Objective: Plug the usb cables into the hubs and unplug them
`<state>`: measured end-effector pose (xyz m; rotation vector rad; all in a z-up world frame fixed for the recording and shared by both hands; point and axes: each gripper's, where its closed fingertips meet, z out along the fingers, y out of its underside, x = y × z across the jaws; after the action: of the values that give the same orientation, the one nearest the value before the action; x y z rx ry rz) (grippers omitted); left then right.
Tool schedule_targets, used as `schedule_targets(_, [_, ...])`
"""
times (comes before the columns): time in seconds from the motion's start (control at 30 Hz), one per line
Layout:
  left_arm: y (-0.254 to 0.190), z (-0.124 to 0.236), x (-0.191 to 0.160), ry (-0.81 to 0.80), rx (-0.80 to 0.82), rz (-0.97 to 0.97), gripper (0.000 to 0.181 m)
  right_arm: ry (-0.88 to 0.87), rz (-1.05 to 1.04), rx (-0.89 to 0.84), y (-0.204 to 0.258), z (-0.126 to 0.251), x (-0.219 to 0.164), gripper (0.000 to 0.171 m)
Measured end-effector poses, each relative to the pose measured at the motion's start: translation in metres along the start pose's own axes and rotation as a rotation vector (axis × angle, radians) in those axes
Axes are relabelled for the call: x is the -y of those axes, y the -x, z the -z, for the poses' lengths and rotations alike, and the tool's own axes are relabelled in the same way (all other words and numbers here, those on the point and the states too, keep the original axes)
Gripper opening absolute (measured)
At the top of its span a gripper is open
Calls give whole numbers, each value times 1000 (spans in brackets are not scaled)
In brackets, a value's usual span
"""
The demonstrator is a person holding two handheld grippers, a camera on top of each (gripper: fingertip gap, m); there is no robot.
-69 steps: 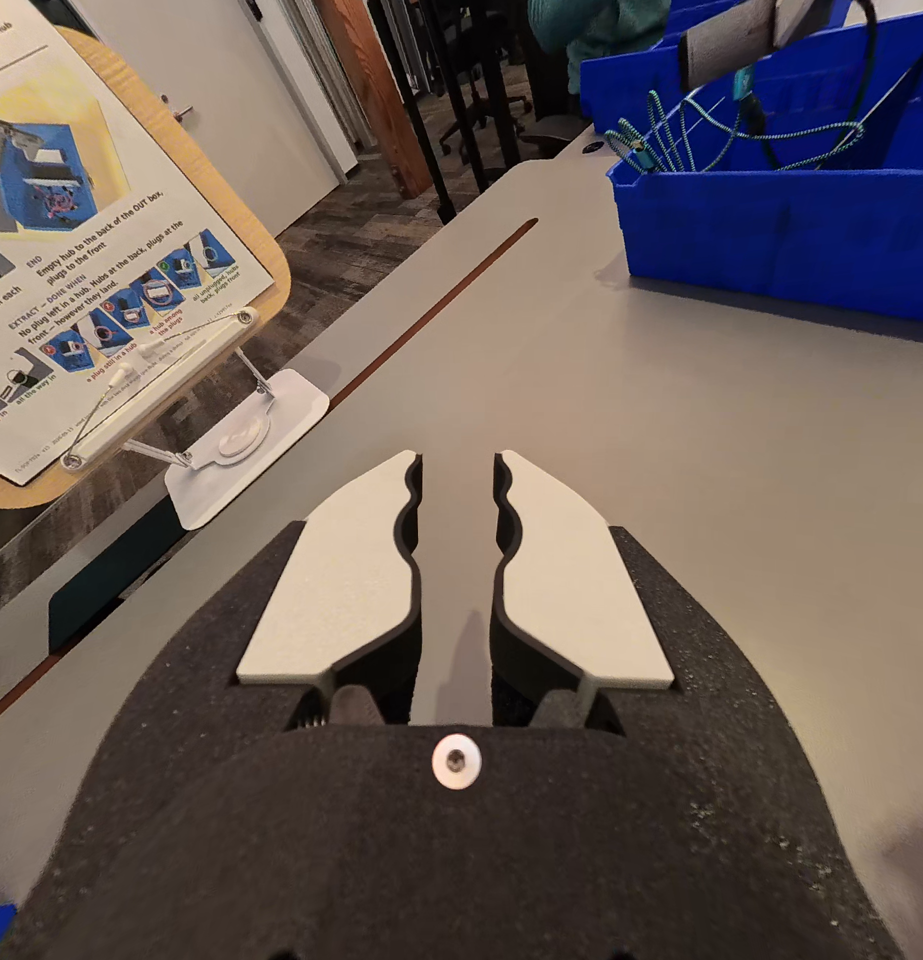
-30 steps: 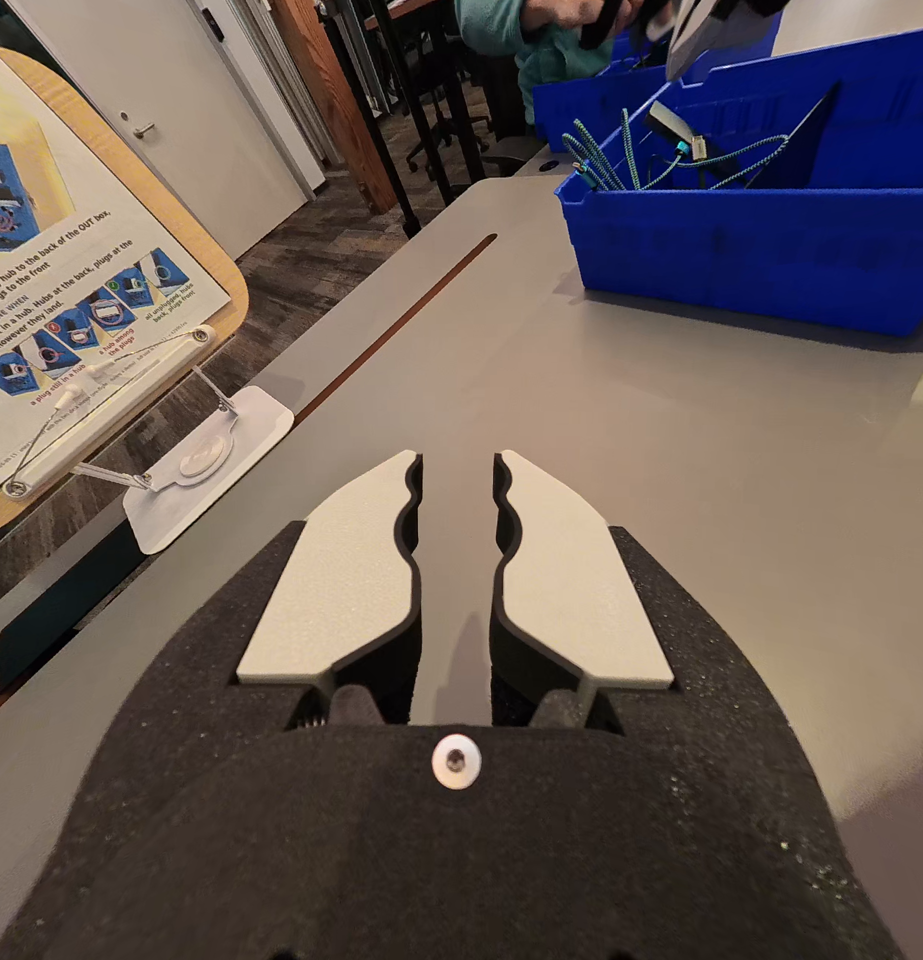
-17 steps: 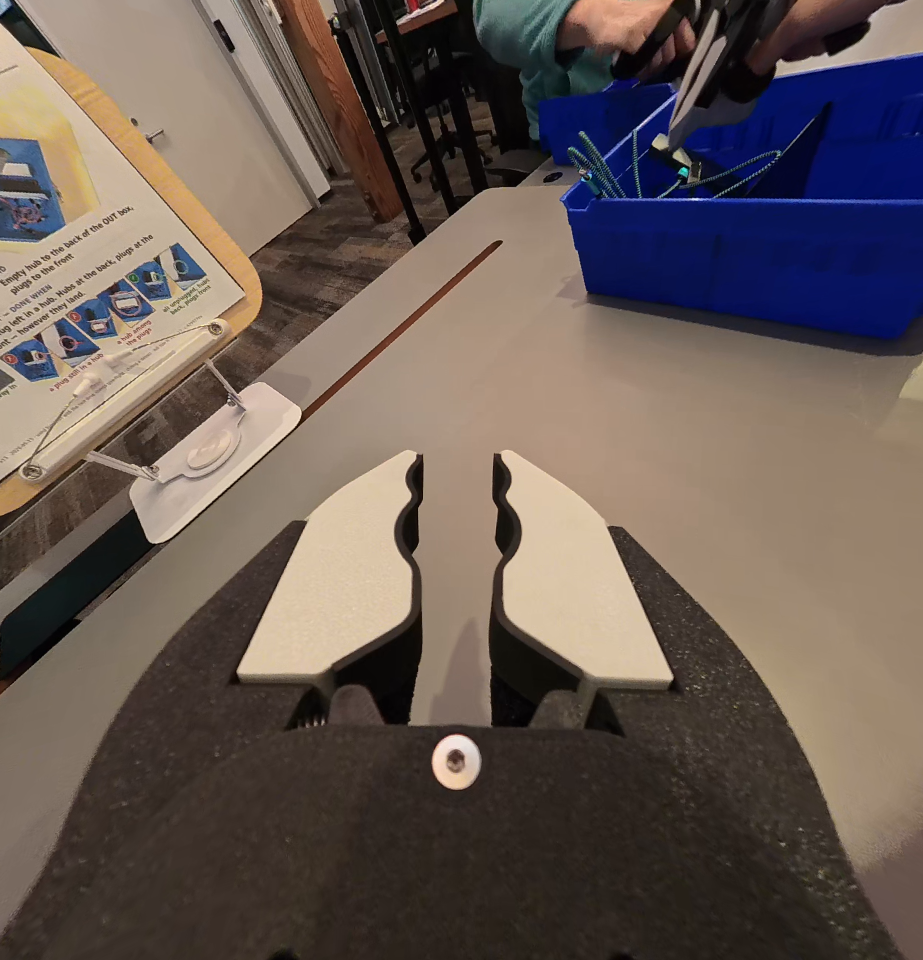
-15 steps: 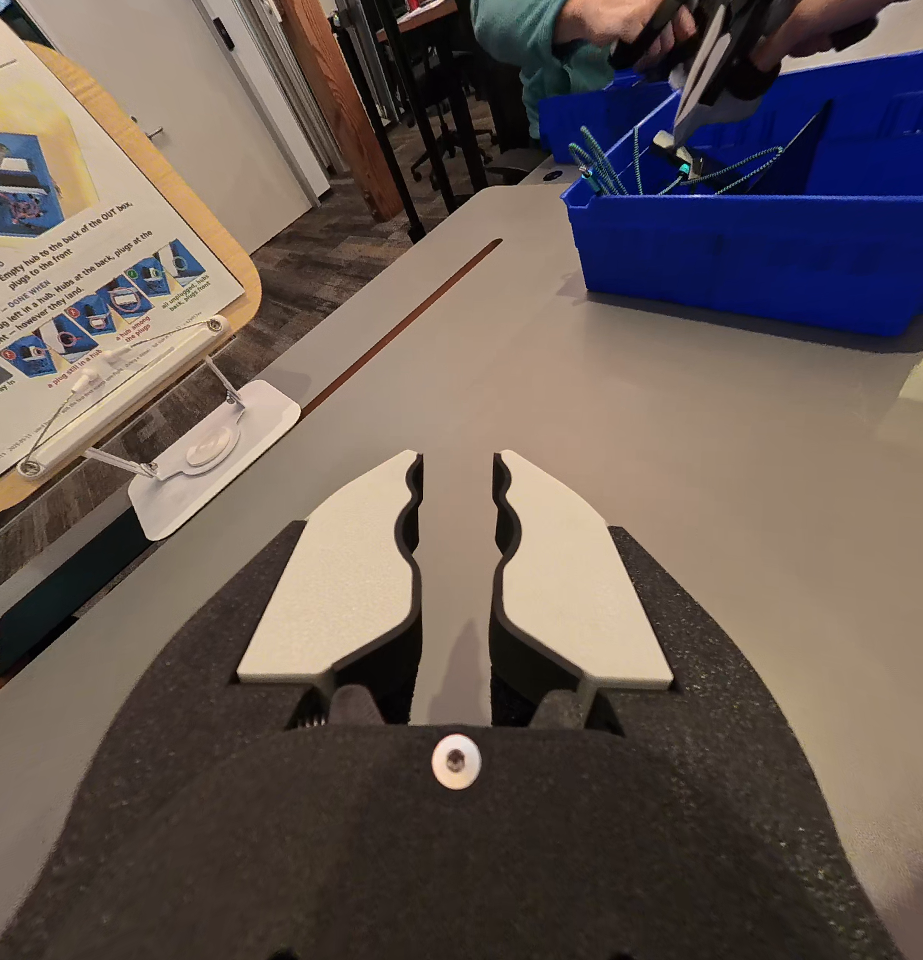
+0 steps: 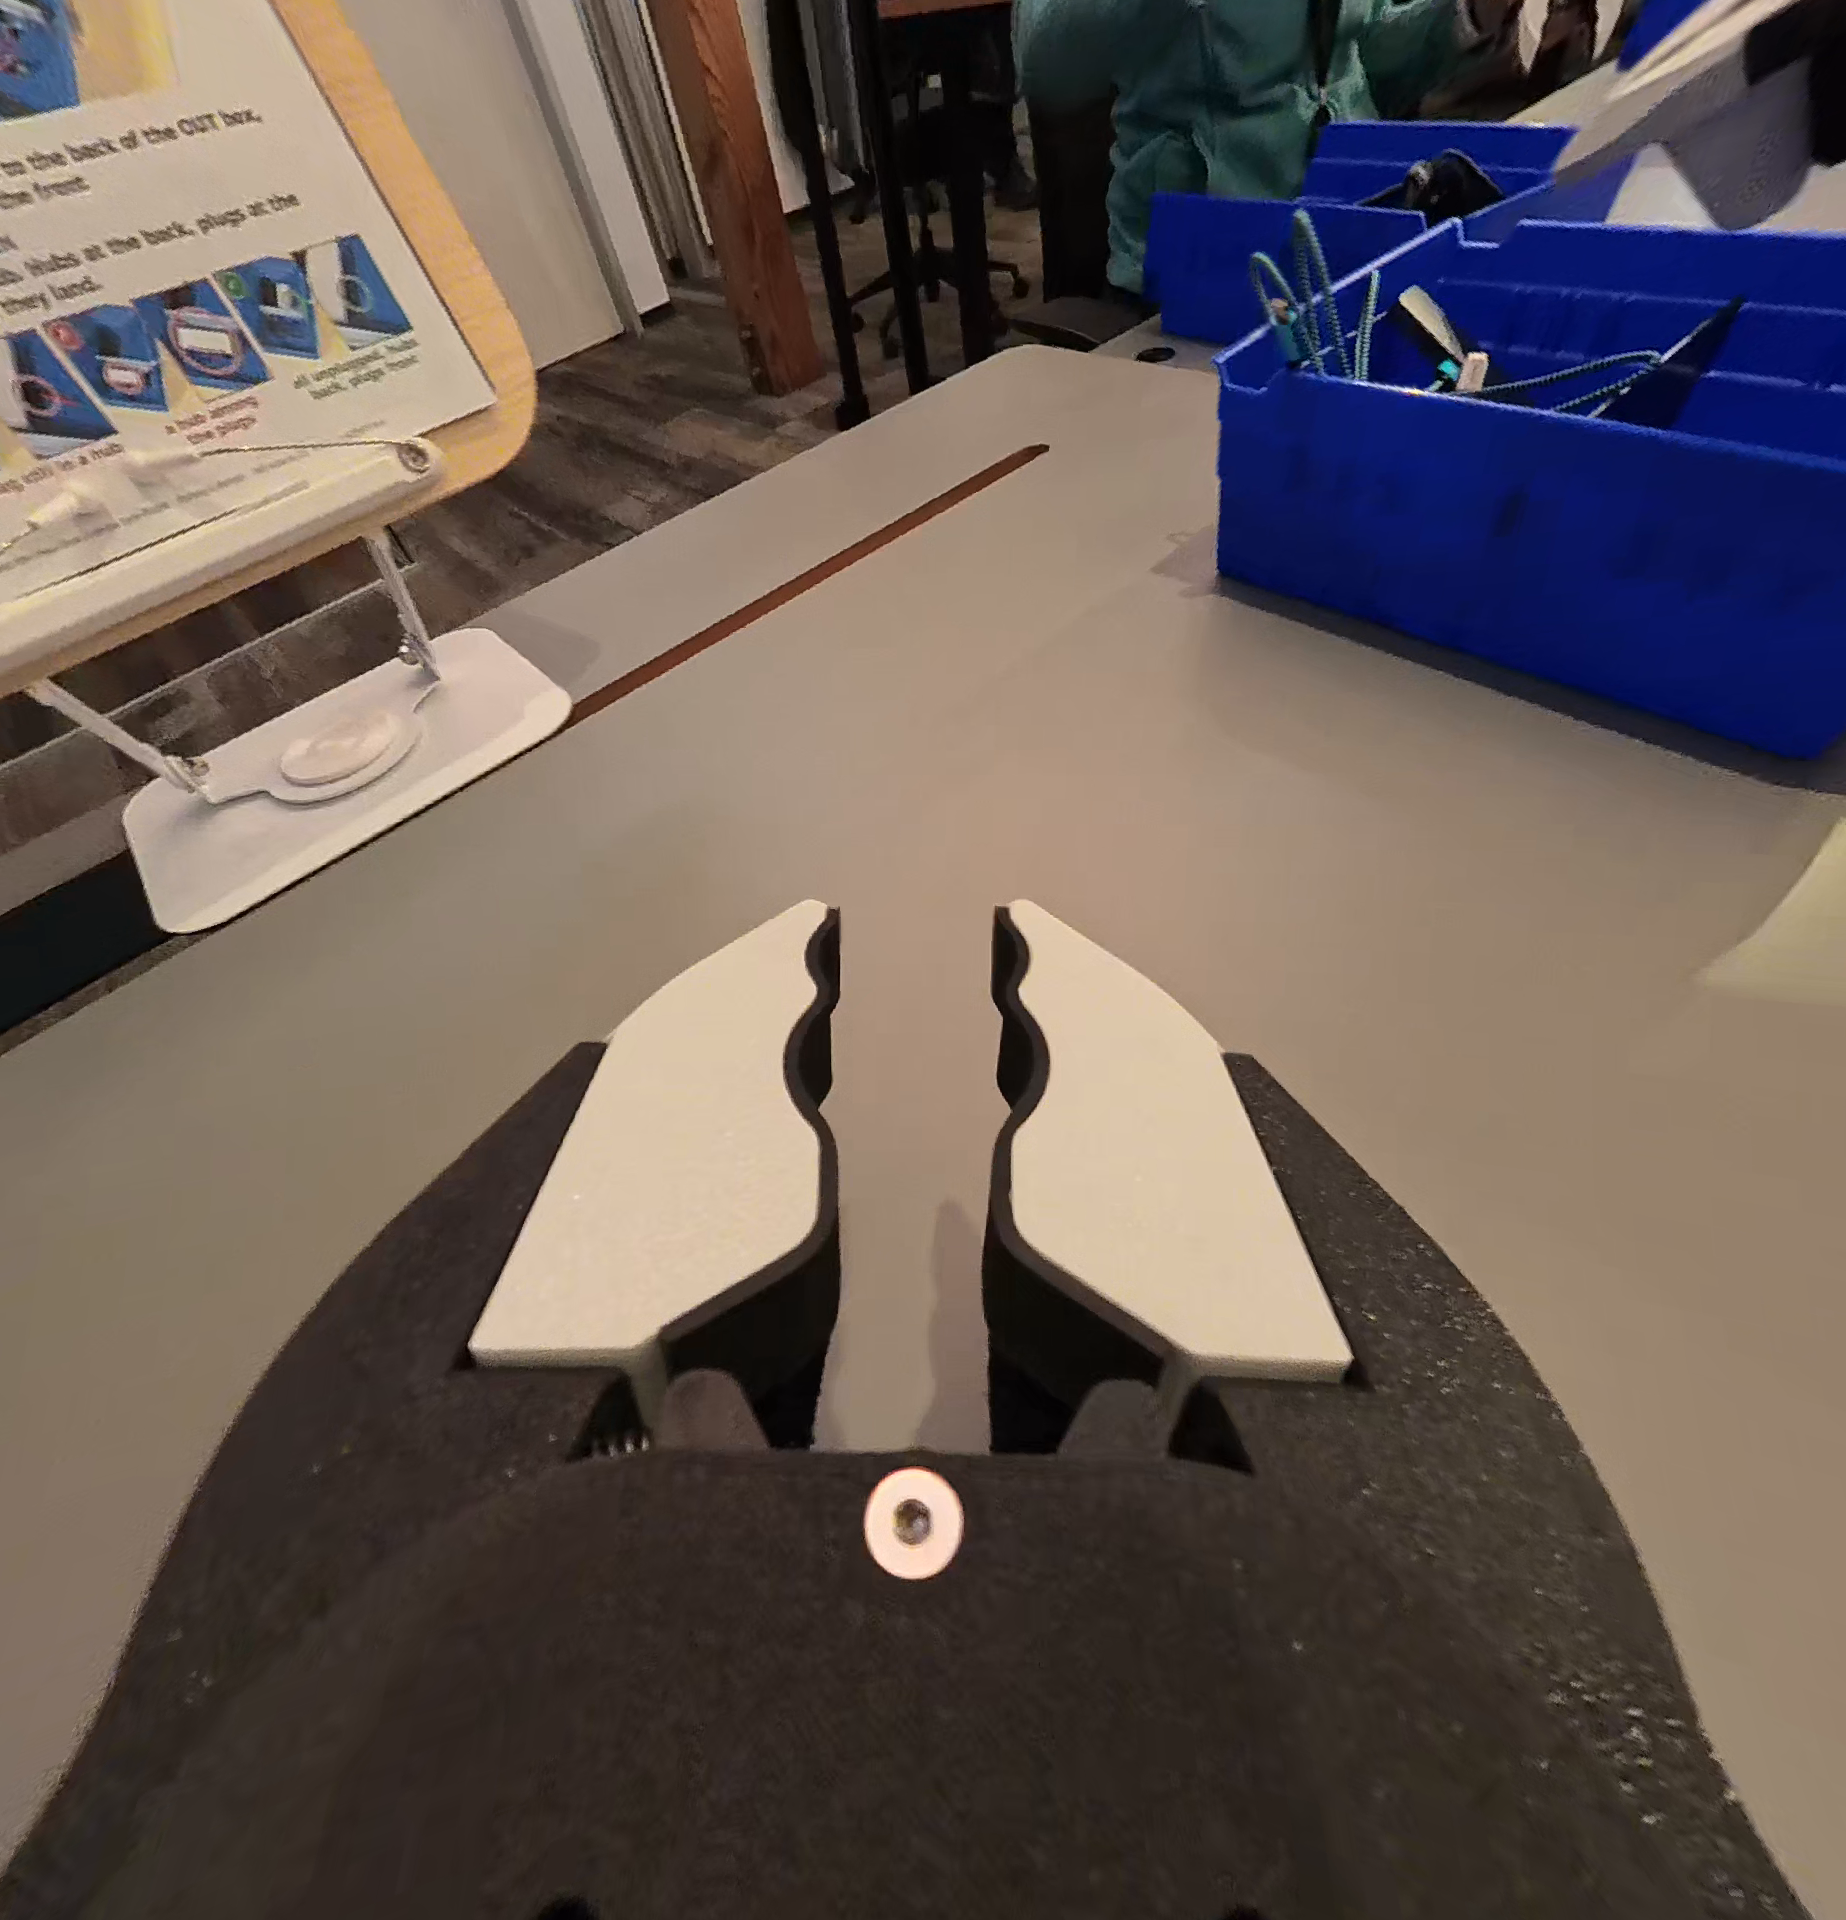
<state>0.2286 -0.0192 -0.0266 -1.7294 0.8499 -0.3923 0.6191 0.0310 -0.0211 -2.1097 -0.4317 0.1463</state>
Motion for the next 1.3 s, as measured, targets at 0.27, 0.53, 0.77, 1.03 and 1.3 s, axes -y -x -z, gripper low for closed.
schedule_targets(0.27, [35, 9, -10, -52, 23, 42, 32, -141, 52, -159, 22, 22, 5, 0])
schedule_targets(0.53, [66, 27, -15, -112, 77, 46, 31, -243, -100, -113, 39, 30, 12, 0])
schedule_targets(0.77, [83, 40, -10, -174, 105, 69, 32, -304, -46, -258, 18, 45, 19, 0])
schedule_targets(1.03, [103, 43, -15, -168, 148, 86, 42, -310, -58, -325, 1, 64, 13, 0])
schedule_targets(1.3, [103, 44, -23, -123, 136, 87, 43, -315, -132, -229, -6, 70, 7, 6])
